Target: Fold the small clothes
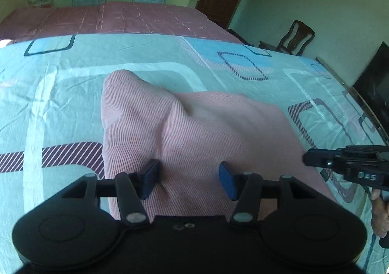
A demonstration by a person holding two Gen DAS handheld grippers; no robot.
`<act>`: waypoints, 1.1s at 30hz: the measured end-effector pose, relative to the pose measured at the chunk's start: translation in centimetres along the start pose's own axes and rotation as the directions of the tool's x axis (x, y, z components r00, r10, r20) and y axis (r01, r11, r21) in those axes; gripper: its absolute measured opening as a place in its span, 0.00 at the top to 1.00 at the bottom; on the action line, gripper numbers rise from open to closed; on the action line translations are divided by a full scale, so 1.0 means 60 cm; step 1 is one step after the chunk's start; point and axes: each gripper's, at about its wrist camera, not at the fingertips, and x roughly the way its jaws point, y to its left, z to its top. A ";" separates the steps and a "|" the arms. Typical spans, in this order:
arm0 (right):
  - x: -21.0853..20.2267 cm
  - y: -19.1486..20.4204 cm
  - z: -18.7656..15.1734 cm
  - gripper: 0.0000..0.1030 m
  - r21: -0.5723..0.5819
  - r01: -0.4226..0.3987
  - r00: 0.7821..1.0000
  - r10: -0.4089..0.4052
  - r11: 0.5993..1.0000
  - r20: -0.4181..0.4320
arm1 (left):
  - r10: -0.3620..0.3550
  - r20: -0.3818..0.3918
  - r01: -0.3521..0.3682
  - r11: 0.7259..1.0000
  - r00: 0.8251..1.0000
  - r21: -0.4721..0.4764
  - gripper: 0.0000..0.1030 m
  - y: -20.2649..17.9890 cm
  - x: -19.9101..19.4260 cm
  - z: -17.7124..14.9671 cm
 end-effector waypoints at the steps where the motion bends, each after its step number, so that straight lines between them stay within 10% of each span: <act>1: 0.017 -0.004 -0.002 0.91 0.005 0.015 0.999 -0.015 1.000 -0.034 | 0.020 -0.005 -0.020 0.999 1.000 0.030 0.45 -0.011 -0.002 0.000; 8: 0.000 -0.003 0.030 0.91 0.001 -0.009 0.997 0.009 1.000 0.074 | 0.079 0.079 -0.086 0.993 0.994 0.086 0.51 -0.008 -0.018 0.049; 11: 0.053 -0.003 0.040 0.91 -0.036 0.053 0.998 -0.054 0.998 -0.040 | 0.110 -0.006 -0.109 0.993 0.994 0.041 0.53 0.019 0.031 0.068; 20: 0.041 -0.009 0.034 0.91 -0.023 0.062 0.998 -0.062 0.998 0.007 | 0.026 0.095 -0.033 0.997 0.995 0.066 0.55 0.027 0.011 0.075; 25: 0.065 -0.009 0.035 0.91 -0.031 0.091 0.995 -0.092 0.995 -0.027 | 0.021 -0.039 -0.022 0.999 0.999 -0.024 0.51 0.060 0.094 0.091; 33: 0.038 -0.003 0.051 0.91 -0.013 0.070 0.996 -0.069 0.997 0.065 | 0.034 0.039 -0.033 0.999 0.999 -0.030 0.56 0.047 0.035 0.090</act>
